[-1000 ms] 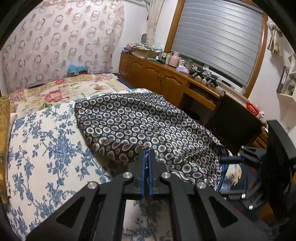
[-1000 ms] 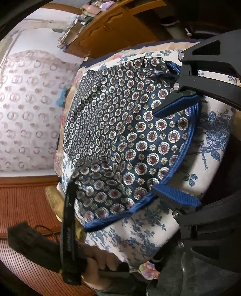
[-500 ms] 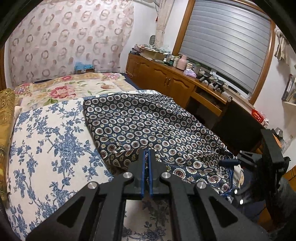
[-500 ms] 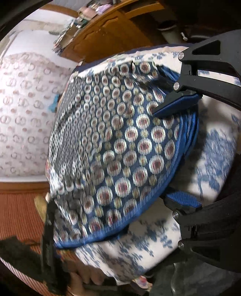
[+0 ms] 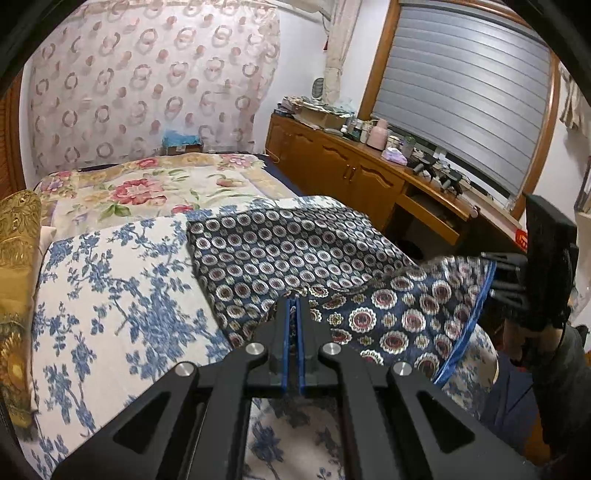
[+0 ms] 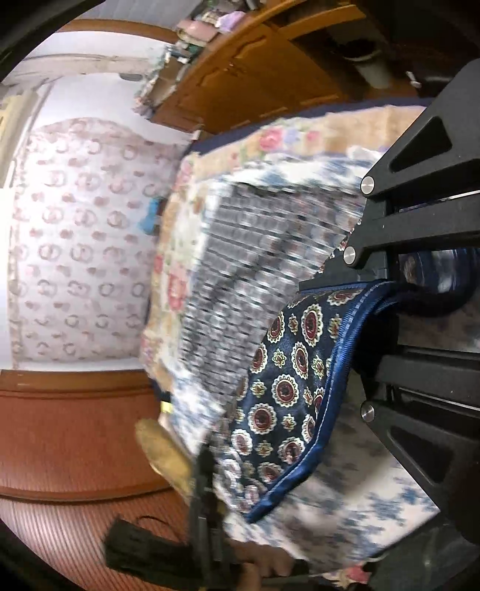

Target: Fold small clothes

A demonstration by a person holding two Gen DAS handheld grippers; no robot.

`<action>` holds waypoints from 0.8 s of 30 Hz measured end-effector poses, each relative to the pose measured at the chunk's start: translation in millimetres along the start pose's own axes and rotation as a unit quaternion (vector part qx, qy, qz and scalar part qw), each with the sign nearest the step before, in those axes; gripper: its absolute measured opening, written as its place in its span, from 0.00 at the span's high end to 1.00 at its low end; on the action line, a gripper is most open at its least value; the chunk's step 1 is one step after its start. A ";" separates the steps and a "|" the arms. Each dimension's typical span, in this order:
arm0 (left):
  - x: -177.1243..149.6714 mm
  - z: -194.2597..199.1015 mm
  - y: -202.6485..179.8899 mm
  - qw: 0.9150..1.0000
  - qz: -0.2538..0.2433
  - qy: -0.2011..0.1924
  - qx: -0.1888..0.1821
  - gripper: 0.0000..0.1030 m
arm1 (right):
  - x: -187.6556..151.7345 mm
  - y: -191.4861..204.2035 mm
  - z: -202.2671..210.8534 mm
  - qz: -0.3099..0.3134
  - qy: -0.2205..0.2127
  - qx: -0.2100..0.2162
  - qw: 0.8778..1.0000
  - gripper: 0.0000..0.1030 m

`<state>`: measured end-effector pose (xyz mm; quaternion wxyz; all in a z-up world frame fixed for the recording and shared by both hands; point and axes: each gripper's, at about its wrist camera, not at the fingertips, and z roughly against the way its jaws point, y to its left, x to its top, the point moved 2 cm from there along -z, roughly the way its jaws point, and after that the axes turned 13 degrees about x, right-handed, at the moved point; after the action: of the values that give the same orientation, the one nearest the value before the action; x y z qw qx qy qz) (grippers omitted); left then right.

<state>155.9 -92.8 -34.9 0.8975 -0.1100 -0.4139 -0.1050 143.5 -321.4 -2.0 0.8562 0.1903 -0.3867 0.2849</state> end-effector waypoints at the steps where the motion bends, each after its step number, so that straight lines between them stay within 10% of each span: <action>1: 4.0 -2.8 2.6 1.000 0.003 0.001 0.002 0.99 | 8.0 -4.1 -3.6 0.002 -0.004 0.000 1.000 0.96; 16: 39.8 -58.1 41.2 0.999 0.031 0.040 0.019 0.99 | 67.9 -51.4 -83.0 0.015 0.033 0.031 0.999 0.96; 24: 46.6 -67.8 58.9 0.998 0.018 0.050 0.025 0.66 | 72.3 -67.6 -129.4 0.011 0.081 0.041 0.996 0.95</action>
<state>250.8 -60.4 -48.6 0.9212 -0.0896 -0.3691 -0.0839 297.1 -277.8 -34.8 0.8731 0.1969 -0.3060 0.3245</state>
